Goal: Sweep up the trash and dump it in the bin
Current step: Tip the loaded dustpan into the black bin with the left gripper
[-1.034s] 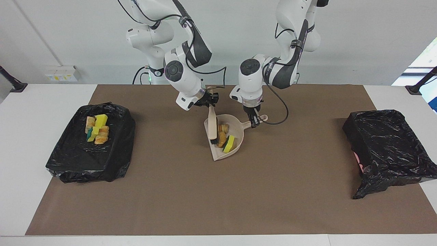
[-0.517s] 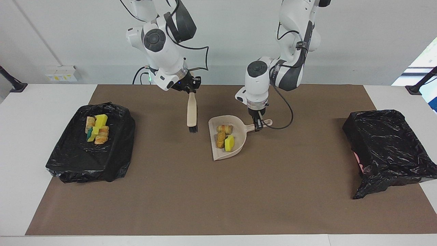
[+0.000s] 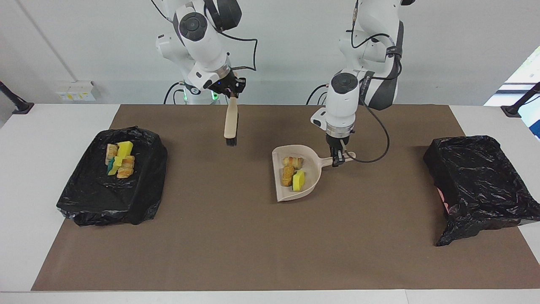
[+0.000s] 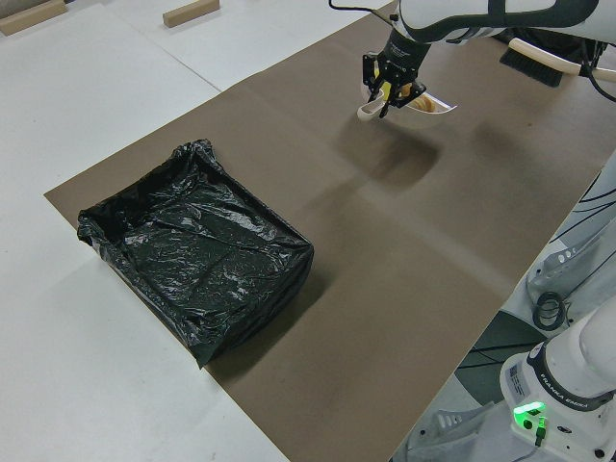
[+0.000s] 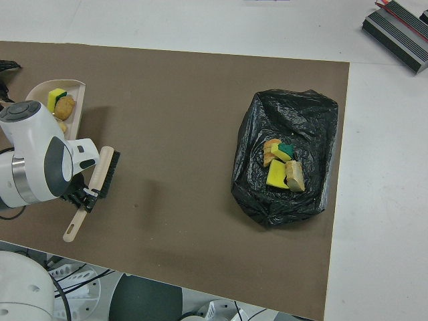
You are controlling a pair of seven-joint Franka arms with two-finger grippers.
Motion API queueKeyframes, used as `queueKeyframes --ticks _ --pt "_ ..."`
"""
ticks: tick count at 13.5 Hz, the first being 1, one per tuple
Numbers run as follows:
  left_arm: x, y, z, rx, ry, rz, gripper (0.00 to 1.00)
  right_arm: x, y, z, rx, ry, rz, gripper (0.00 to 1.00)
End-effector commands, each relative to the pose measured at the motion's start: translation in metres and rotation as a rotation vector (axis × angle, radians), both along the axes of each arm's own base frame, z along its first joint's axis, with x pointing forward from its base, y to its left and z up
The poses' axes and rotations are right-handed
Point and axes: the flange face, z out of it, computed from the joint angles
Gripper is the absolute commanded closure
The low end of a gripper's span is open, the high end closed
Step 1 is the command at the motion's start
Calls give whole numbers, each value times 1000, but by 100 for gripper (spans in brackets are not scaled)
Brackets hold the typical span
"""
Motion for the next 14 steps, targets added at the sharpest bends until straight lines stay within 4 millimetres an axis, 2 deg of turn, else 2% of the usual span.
queueKeyframes --ticks 1,6,8,9,11,12,14 --pt "8 68 30 -18 43 98 100 -6 20 -23 14 45 -2 100" --pt "19 192 50 -89 13 198 100 -17 53 -73 -11 47 -29 100" --pt "23 248 57 -132 -12 185 100 -19 56 -84 14 38 -60 100" --pt "23 282 64 -136 -33 191 100 -22 58 -89 11 38 -53 100" --pt "29 337 69 -110 -47 191 100 -37 64 -101 7 37 -10 100" --pt "31 362 83 -93 -70 155 100 -38 63 -103 5 36 -1 100" --pt "33 411 95 -65 -70 174 100 -40 61 -105 3 32 21 100"
